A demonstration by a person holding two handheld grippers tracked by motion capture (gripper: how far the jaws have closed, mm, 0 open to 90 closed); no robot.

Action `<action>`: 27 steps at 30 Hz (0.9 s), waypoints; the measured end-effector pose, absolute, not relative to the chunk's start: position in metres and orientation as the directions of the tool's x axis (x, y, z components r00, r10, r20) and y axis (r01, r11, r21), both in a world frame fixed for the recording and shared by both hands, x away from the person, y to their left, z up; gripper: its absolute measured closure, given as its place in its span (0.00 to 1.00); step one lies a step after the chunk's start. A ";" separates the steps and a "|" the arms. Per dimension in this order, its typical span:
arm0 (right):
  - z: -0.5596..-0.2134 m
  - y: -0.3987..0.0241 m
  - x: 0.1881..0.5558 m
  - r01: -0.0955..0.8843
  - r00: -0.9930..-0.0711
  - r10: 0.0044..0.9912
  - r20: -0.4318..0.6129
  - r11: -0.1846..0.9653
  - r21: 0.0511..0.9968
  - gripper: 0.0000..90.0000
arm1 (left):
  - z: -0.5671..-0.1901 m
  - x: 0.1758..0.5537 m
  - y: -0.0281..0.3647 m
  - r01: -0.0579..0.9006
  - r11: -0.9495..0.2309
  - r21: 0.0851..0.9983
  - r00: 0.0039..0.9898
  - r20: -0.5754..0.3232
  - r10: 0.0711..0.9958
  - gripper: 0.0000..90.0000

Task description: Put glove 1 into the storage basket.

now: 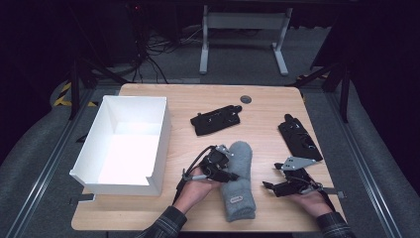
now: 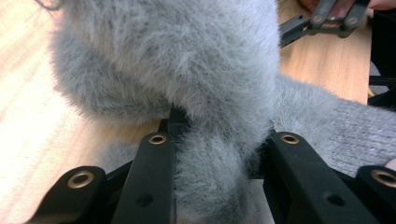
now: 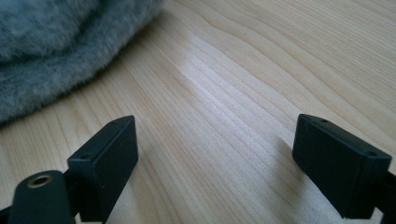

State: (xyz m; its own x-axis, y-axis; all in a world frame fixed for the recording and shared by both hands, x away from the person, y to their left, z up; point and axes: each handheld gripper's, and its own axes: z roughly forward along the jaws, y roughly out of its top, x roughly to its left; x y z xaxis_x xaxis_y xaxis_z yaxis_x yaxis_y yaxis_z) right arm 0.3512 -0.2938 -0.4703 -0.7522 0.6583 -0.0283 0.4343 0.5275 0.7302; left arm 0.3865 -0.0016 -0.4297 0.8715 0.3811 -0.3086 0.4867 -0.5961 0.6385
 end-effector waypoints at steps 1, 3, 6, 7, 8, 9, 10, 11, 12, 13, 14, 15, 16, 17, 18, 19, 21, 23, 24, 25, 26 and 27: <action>-0.470 -0.294 0.351 0.434 -0.752 0.658 -0.028 0.527 0.730 0.16 | -0.425 0.386 0.000 0.482 -0.592 0.645 0.873 -0.302 0.382 0.80; -0.470 -0.294 0.351 0.434 -0.752 0.658 -0.028 0.528 0.730 0.16 | -0.418 0.386 0.002 0.476 -0.586 0.656 0.876 -0.292 0.385 0.80; -0.470 -0.294 0.351 0.434 -0.752 0.658 -0.028 0.528 0.730 0.16 | -0.405 0.386 0.008 0.468 -0.569 0.676 0.877 -0.279 0.391 0.80; -0.470 -0.294 0.351 0.434 -0.752 0.658 -0.028 0.527 0.730 0.16 | -0.400 0.387 0.010 0.466 -0.567 0.679 0.878 -0.275 0.392 0.80; -0.470 -0.294 0.351 0.434 -0.753 0.658 -0.028 0.528 0.730 0.16 | -0.396 0.387 0.013 0.463 -0.562 0.686 0.879 -0.270 0.394 0.80; -0.470 -0.294 0.351 0.434 -0.752 0.659 -0.028 0.527 0.730 0.16 | -0.391 0.387 0.015 0.458 -0.559 0.691 0.880 -0.263 0.396 0.80; -0.470 -0.294 0.351 0.435 -0.752 0.658 -0.026 0.527 0.730 0.16 | -0.387 0.387 0.017 0.456 -0.559 0.693 0.881 -0.259 0.397 0.80; -0.470 -0.294 0.351 0.435 -0.752 0.658 -0.026 0.527 0.730 0.16 | -0.382 0.388 0.020 0.454 -0.555 0.697 0.880 -0.256 0.400 0.80; -0.470 -0.294 0.351 0.435 -0.752 0.658 -0.026 0.527 0.730 0.16 | -0.379 0.388 0.021 0.451 -0.552 0.702 0.881 -0.250 0.402 0.80; -0.470 -0.294 0.351 0.435 -0.752 0.658 -0.026 0.527 0.730 0.16 | -0.375 0.388 0.024 0.451 -0.549 0.704 0.880 -0.248 0.405 0.80; -0.470 -0.294 0.351 0.435 -0.752 0.658 -0.026 0.527 0.730 0.16 | -0.370 0.388 0.027 0.448 -0.544 0.710 0.880 -0.241 0.410 0.80; -0.470 -0.294 0.351 0.436 -0.752 0.659 -0.026 0.526 0.730 0.16 | -0.365 0.388 0.029 0.447 -0.540 0.713 0.879 -0.237 0.415 0.80; -0.470 -0.294 0.351 0.436 -0.752 0.659 -0.027 0.527 0.730 0.16 | -0.359 0.389 0.033 0.444 -0.538 0.716 0.878 -0.229 0.421 0.80; -0.470 -0.294 0.351 0.436 -0.752 0.659 -0.027 0.527 0.730 0.16 | -0.359 0.389 0.033 0.444 -0.538 0.716 0.878 -0.229 0.421 0.80; -0.470 -0.294 0.351 0.436 -0.752 0.659 -0.027 0.527 0.730 0.16 | -0.354 0.389 0.036 0.442 -0.540 0.716 0.878 -0.223 0.424 0.80; -0.470 -0.294 0.351 0.436 -0.752 0.659 -0.027 0.527 0.730 0.16 | -0.350 0.389 0.038 0.443 -0.542 0.715 0.878 -0.221 0.425 0.80; -0.470 -0.294 0.351 0.436 -0.752 0.659 -0.026 0.527 0.730 0.16 | -0.340 0.389 0.044 0.444 -0.538 0.717 0.874 -0.214 0.436 0.80; -0.470 -0.294 0.351 0.436 -0.752 0.659 -0.027 0.527 0.730 0.16 | -0.332 0.390 0.051 0.448 -0.531 0.719 0.872 -0.218 0.439 0.80; -0.470 -0.294 0.351 0.436 -0.752 0.659 -0.027 0.527 0.730 0.16 | -0.328 0.391 0.054 0.449 -0.528 0.721 0.871 -0.220 0.440 0.80; -0.470 -0.294 0.351 0.436 -0.752 0.659 -0.027 0.527 0.729 0.16 | -0.324 0.392 0.058 0.448 -0.526 0.723 0.871 -0.220 0.440 0.80; -0.470 -0.294 0.351 0.436 -0.752 0.659 -0.027 0.527 0.730 0.16 | -0.320 0.392 0.061 0.448 -0.519 0.728 0.869 -0.220 0.443 0.80; -0.470 -0.294 0.351 0.435 -0.752 0.659 -0.027 0.527 0.730 0.16 | -0.316 0.392 0.064 0.448 -0.516 0.730 0.868 -0.218 0.446 0.81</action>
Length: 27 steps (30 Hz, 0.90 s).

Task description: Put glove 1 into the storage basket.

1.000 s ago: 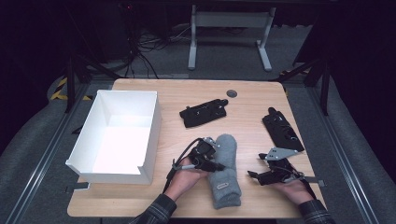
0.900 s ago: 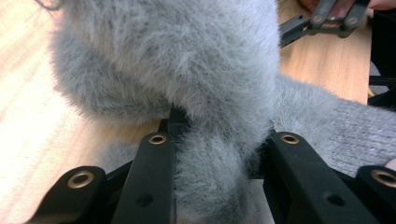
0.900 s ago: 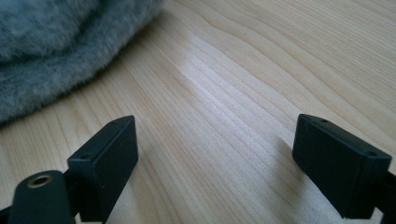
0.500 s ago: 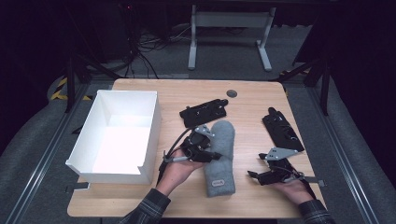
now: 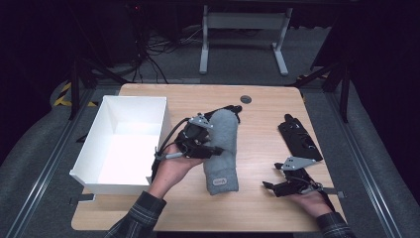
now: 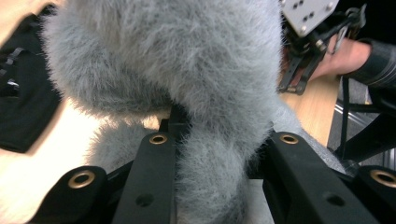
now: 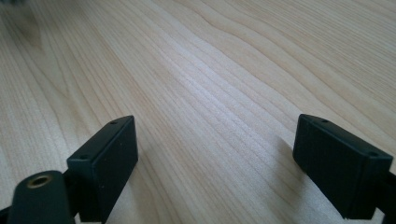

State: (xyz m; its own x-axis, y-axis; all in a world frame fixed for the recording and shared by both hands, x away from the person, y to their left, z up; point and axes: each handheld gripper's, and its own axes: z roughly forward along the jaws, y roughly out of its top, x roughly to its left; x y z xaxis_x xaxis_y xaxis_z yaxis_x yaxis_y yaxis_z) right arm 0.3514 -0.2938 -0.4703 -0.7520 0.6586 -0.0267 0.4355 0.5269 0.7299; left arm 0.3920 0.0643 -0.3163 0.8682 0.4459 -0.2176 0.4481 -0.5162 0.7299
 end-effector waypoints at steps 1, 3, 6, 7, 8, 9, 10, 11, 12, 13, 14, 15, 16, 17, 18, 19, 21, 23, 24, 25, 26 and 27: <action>-0.470 -0.294 0.351 0.436 -0.752 0.659 -0.026 0.527 0.730 0.16 | -0.312 0.393 0.068 0.447 -0.517 0.730 0.869 -0.216 0.446 0.81; -0.470 -0.294 0.351 0.436 -0.752 0.659 -0.026 0.527 0.730 0.16 | -0.304 0.394 0.075 0.444 -0.515 0.733 0.867 -0.207 0.454 0.81; -0.470 -0.294 0.351 0.436 -0.752 0.659 -0.026 0.527 0.730 0.16 | -0.291 0.396 0.086 0.442 -0.508 0.739 0.862 -0.193 0.469 0.81; -0.470 -0.294 0.351 0.436 -0.752 0.659 -0.027 0.527 0.730 0.16 | -0.287 0.396 0.090 0.440 -0.508 0.741 0.861 -0.187 0.473 0.81; -0.470 -0.294 0.351 0.436 -0.752 0.659 -0.026 0.526 0.730 0.16 | -0.282 0.397 0.096 0.440 -0.503 0.744 0.859 -0.184 0.479 0.81; -0.470 -0.294 0.351 0.436 -0.752 0.659 -0.026 0.527 0.730 0.16 | -0.278 0.397 0.099 0.440 -0.501 0.745 0.857 -0.182 0.482 0.81; -0.470 -0.294 0.351 0.436 -0.752 0.659 -0.026 0.526 0.730 0.16 | -0.274 0.398 0.104 0.436 -0.501 0.748 0.857 -0.175 0.485 0.81; -0.470 -0.294 0.351 0.436 -0.752 0.659 -0.026 0.526 0.730 0.16 | -0.270 0.399 0.109 0.436 -0.496 0.750 0.854 -0.173 0.490 0.81; -0.470 -0.294 0.351 0.436 -0.752 0.659 -0.027 0.527 0.730 0.16 | -0.266 0.399 0.114 0.435 -0.493 0.753 0.852 -0.167 0.496 0.81; -0.470 -0.294 0.351 0.436 -0.752 0.659 -0.026 0.526 0.730 0.16 | -0.262 0.399 0.119 0.434 -0.489 0.756 0.850 -0.164 0.500 0.81; -0.470 -0.294 0.351 0.436 -0.752 0.659 -0.026 0.526 0.730 0.16 | -0.257 0.399 0.125 0.432 -0.483 0.761 0.847 -0.160 0.507 0.81; -0.470 -0.294 0.351 0.436 -0.752 0.659 -0.026 0.526 0.730 0.16 | -0.254 0.399 0.130 0.433 -0.476 0.766 0.843 -0.157 0.514 0.81; -0.470 -0.294 0.351 0.436 -0.752 0.659 -0.026 0.526 0.730 0.16 | -0.250 0.400 0.136 0.434 -0.469 0.769 0.839 -0.156 0.521 0.81; -0.470 -0.294 0.351 0.436 -0.752 0.659 -0.026 0.526 0.730 0.16 | -0.248 0.400 0.140 0.436 -0.462 0.772 0.837 -0.158 0.525 0.81; -0.470 -0.294 0.351 0.436 -0.752 0.659 -0.026 0.526 0.730 0.16 | -0.244 0.399 0.145 0.435 -0.456 0.777 0.832 -0.153 0.533 0.81; -0.470 -0.294 0.351 0.436 -0.752 0.659 -0.026 0.526 0.730 0.16 | -0.240 0.399 0.152 0.436 -0.449 0.780 0.827 -0.150 0.542 0.81; -0.470 -0.294 0.351 0.436 -0.752 0.659 -0.026 0.526 0.730 0.16 | -0.234 0.398 0.164 0.439 -0.441 0.783 0.816 -0.143 0.560 0.82; -0.470 -0.294 0.351 0.436 -0.751 0.660 -0.027 0.526 0.730 0.16 | -0.231 0.398 0.171 0.442 -0.436 0.784 0.809 -0.138 0.571 0.82; -0.470 -0.294 0.351 0.436 -0.751 0.660 -0.027 0.526 0.730 0.16 | -0.229 0.397 0.177 0.446 -0.434 0.783 0.804 -0.137 0.579 0.82; -0.470 -0.294 0.351 0.437 -0.750 0.661 -0.027 0.525 0.730 0.16 | -0.227 0.396 0.187 0.454 -0.425 0.783 0.793 -0.138 0.593 0.82; -0.470 -0.294 0.351 0.437 -0.750 0.661 -0.027 0.525 0.730 0.16 | -0.226 0.396 0.194 0.456 -0.419 0.785 0.787 -0.137 0.602 0.82; -0.470 -0.294 0.351 0.437 -0.749 0.661 -0.028 0.526 0.730 0.16 | -0.225 0.395 0.200 0.463 -0.410 0.786 0.778 -0.140 0.612 0.82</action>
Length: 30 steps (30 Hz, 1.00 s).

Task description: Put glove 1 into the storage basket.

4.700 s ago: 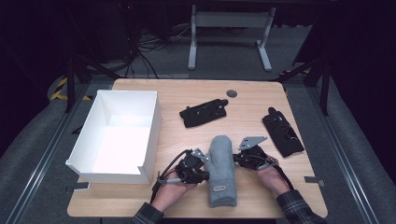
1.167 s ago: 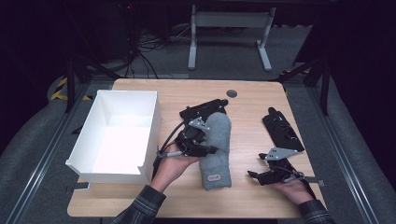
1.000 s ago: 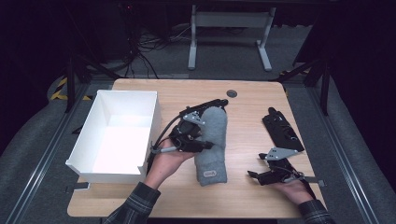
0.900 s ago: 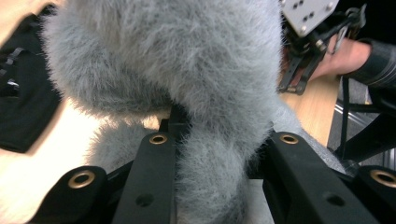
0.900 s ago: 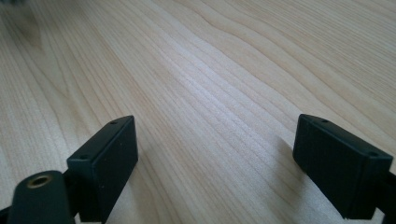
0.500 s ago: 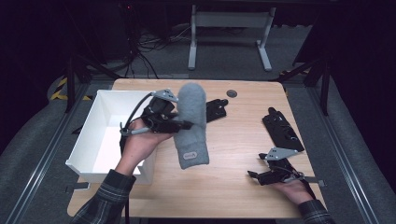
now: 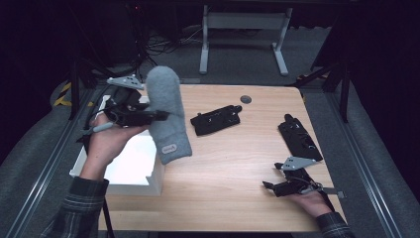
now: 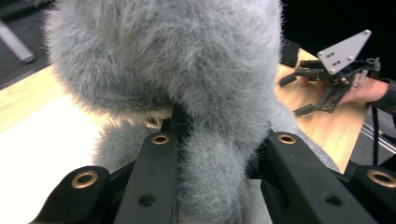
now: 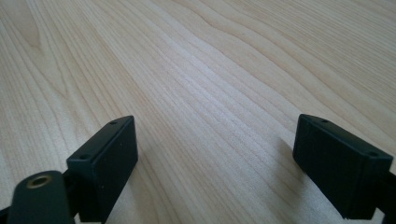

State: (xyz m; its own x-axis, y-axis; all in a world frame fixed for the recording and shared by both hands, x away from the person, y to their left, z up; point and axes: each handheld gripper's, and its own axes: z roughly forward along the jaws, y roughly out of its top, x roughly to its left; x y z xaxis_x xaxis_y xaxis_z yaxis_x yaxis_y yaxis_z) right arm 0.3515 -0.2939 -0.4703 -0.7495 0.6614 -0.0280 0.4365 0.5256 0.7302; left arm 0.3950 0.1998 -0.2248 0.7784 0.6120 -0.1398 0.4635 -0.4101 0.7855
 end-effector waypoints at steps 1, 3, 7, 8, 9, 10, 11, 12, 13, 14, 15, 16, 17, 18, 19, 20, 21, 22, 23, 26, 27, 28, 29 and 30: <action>-0.470 -0.294 0.351 0.437 -0.749 0.662 -0.028 0.525 0.730 0.16 | -0.223 0.394 0.208 0.470 -0.404 0.785 0.770 -0.141 0.622 0.82; -0.470 -0.294 0.351 0.438 -0.748 0.663 -0.029 0.525 0.730 0.16 | -0.222 0.393 0.215 0.472 -0.400 0.785 0.764 -0.138 0.630 0.82; -0.470 -0.294 0.352 0.442 -0.745 0.666 -0.027 0.523 0.729 0.16 | -0.217 0.389 0.242 0.491 -0.373 0.787 0.734 -0.144 0.663 0.83; -0.470 -0.294 0.352 0.443 -0.745 0.667 -0.026 0.523 0.728 0.16 | -0.216 0.387 0.250 0.495 -0.366 0.788 0.722 -0.139 0.677 0.83; -0.470 -0.294 0.352 0.443 -0.744 0.667 -0.026 0.523 0.728 0.16 | -0.215 0.386 0.256 0.504 -0.363 0.783 0.712 -0.139 0.688 0.83; -0.470 -0.294 0.352 0.443 -0.744 0.668 -0.026 0.522 0.728 0.16 | -0.215 0.385 0.263 0.508 -0.353 0.785 0.703 -0.141 0.697 0.83; -0.470 -0.294 0.352 0.443 -0.744 0.668 -0.026 0.522 0.729 0.16 | -0.216 0.385 0.269 0.516 -0.346 0.783 0.694 -0.146 0.705 0.83; -0.470 -0.294 0.352 0.444 -0.744 0.668 -0.026 0.522 0.728 0.16 | -0.217 0.385 0.275 0.522 -0.347 0.779 0.689 -0.145 0.710 0.83; -0.470 -0.294 0.352 0.443 -0.744 0.668 -0.027 0.522 0.729 0.16 | -0.219 0.385 0.280 0.529 -0.345 0.775 0.681 -0.146 0.717 0.83; -0.470 -0.294 0.352 0.444 -0.743 0.668 -0.026 0.522 0.728 0.16 | -0.221 0.384 0.284 0.540 -0.345 0.767 0.672 -0.146 0.726 0.83; -0.470 -0.294 0.352 0.443 -0.743 0.668 -0.026 0.522 0.729 0.16 | -0.223 0.384 0.288 0.546 -0.345 0.763 0.663 -0.142 0.735 0.83; -0.470 -0.294 0.352 0.444 -0.743 0.669 -0.026 0.522 0.728 0.16 | -0.226 0.384 0.291 0.554 -0.341 0.760 0.656 -0.146 0.741 0.83; -0.470 -0.294 0.352 0.444 -0.743 0.669 -0.026 0.522 0.729 0.16 | -0.229 0.384 0.294 0.560 -0.343 0.754 0.652 -0.145 0.745 0.83; -0.470 -0.294 0.352 0.444 -0.743 0.669 -0.027 0.521 0.729 0.16 | -0.233 0.385 0.296 0.569 -0.346 0.746 0.648 -0.147 0.747 0.84; -0.470 -0.294 0.352 0.444 -0.742 0.669 -0.027 0.521 0.729 0.16 | -0.238 0.385 0.297 0.576 -0.351 0.738 0.646 -0.148 0.749 0.84; -0.470 -0.294 0.352 0.444 -0.741 0.670 -0.027 0.521 0.729 0.16 | -0.243 0.386 0.298 0.586 -0.350 0.731 0.640 -0.152 0.753 0.84; -0.470 -0.294 0.352 0.445 -0.741 0.671 -0.027 0.520 0.729 0.16 | -0.249 0.387 0.299 0.596 -0.353 0.721 0.637 -0.157 0.755 0.84; -0.470 -0.294 0.352 0.445 -0.740 0.672 -0.027 0.520 0.729 0.16 | -0.255 0.388 0.300 0.601 -0.357 0.715 0.638 -0.160 0.753 0.84; -0.470 -0.294 0.352 0.445 -0.740 0.672 -0.027 0.520 0.729 0.16 | -0.261 0.389 0.299 0.610 -0.354 0.709 0.636 -0.172 0.752 0.84; -0.470 -0.294 0.352 0.445 -0.740 0.672 -0.027 0.520 0.729 0.16 | -0.280 0.395 0.296 0.631 -0.373 0.680 0.636 -0.178 0.750 0.84; -0.470 -0.294 0.352 0.445 -0.740 0.672 -0.027 0.520 0.729 0.16 | -0.287 0.397 0.294 0.640 -0.379 0.669 0.634 -0.180 0.752 0.84; -0.470 -0.294 0.352 0.445 -0.741 0.672 -0.027 0.520 0.729 0.16 | -0.293 0.399 0.292 0.648 -0.385 0.658 0.633 -0.184 0.752 0.84; -0.470 -0.294 0.352 0.445 -0.741 0.671 -0.026 0.520 0.729 0.16 | -0.298 0.401 0.291 0.649 -0.389 0.654 0.634 -0.183 0.751 0.84; -0.470 -0.294 0.352 0.446 -0.740 0.672 -0.026 0.520 0.729 0.16 | -0.306 0.404 0.289 0.657 -0.394 0.642 0.635 -0.191 0.748 0.84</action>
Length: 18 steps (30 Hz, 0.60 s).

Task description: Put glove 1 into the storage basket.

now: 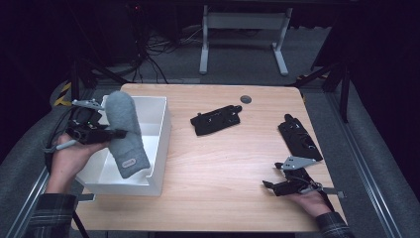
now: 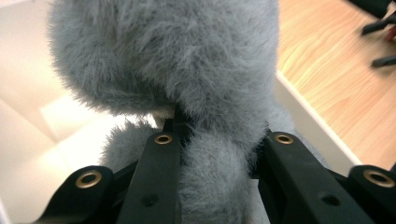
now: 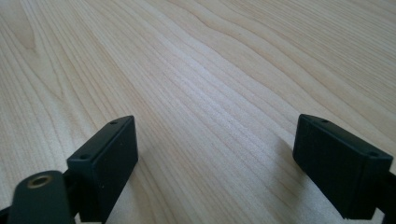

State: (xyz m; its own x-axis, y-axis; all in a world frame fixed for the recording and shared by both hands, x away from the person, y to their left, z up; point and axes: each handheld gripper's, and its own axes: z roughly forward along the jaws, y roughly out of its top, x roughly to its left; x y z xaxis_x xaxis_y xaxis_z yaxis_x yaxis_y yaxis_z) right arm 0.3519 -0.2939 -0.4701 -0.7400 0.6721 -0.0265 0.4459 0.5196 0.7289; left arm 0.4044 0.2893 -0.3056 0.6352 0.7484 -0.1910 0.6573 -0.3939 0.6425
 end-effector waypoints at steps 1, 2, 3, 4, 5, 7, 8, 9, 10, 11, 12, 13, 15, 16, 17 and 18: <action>-0.470 -0.294 0.352 0.446 -0.740 0.672 -0.027 0.520 0.729 0.16 | -0.313 0.408 0.287 0.667 -0.397 0.631 0.633 -0.198 0.748 0.84; -0.470 -0.294 0.352 0.446 -0.740 0.672 -0.026 0.520 0.729 0.16 | -0.319 0.410 0.286 0.671 -0.405 0.621 0.634 -0.197 0.748 0.84; -0.470 -0.294 0.352 0.446 -0.740 0.672 -0.027 0.520 0.729 0.16 | -0.323 0.412 0.284 0.677 -0.406 0.614 0.632 -0.202 0.748 0.84; -0.470 -0.294 0.352 0.445 -0.740 0.672 -0.027 0.520 0.729 0.16 | -0.328 0.415 0.283 0.680 -0.410 0.608 0.631 -0.201 0.749 0.84; -0.470 -0.294 0.352 0.445 -0.741 0.671 -0.027 0.520 0.729 0.16 | -0.332 0.417 0.282 0.681 -0.409 0.608 0.630 -0.202 0.750 0.85; -0.470 -0.294 0.352 0.445 -0.741 0.671 -0.026 0.520 0.729 0.16 | -0.340 0.422 0.280 0.690 -0.408 0.599 0.627 -0.213 0.749 0.85; -0.470 -0.294 0.352 0.445 -0.740 0.672 -0.027 0.520 0.729 0.16 | -0.345 0.426 0.279 0.697 -0.410 0.588 0.624 -0.215 0.752 0.85; -0.470 -0.294 0.352 0.445 -0.740 0.672 -0.027 0.520 0.729 0.16 | -0.350 0.429 0.277 0.703 -0.412 0.579 0.622 -0.221 0.751 0.85; -0.470 -0.294 0.352 0.445 -0.741 0.671 -0.026 0.520 0.729 0.16 | -0.355 0.432 0.276 0.712 -0.415 0.566 0.618 -0.226 0.753 0.85; -0.470 -0.294 0.352 0.445 -0.741 0.672 -0.027 0.520 0.729 0.16 | -0.358 0.435 0.274 0.719 -0.412 0.560 0.613 -0.231 0.756 0.85; -0.470 -0.294 0.352 0.445 -0.741 0.671 -0.027 0.520 0.729 0.16 | -0.363 0.438 0.273 0.725 -0.414 0.550 0.610 -0.235 0.757 0.84; -0.470 -0.294 0.352 0.445 -0.740 0.672 -0.027 0.520 0.729 0.16 | -0.370 0.443 0.272 0.734 -0.415 0.537 0.604 -0.237 0.761 0.84; -0.470 -0.294 0.352 0.445 -0.741 0.671 -0.027 0.520 0.729 0.16 | -0.379 0.449 0.272 0.745 -0.411 0.525 0.594 -0.242 0.767 0.84; -0.470 -0.294 0.352 0.446 -0.740 0.672 -0.027 0.520 0.729 0.16 | -0.379 0.449 0.272 0.745 -0.411 0.525 0.594 -0.242 0.767 0.84; -0.470 -0.294 0.352 0.446 -0.740 0.672 -0.027 0.520 0.729 0.16 | -0.384 0.453 0.273 0.753 -0.405 0.519 0.587 -0.250 0.770 0.84; -0.470 -0.294 0.352 0.443 -0.741 0.671 -0.029 0.521 0.730 0.16 | -0.389 0.456 0.274 0.763 -0.396 0.510 0.575 -0.259 0.776 0.83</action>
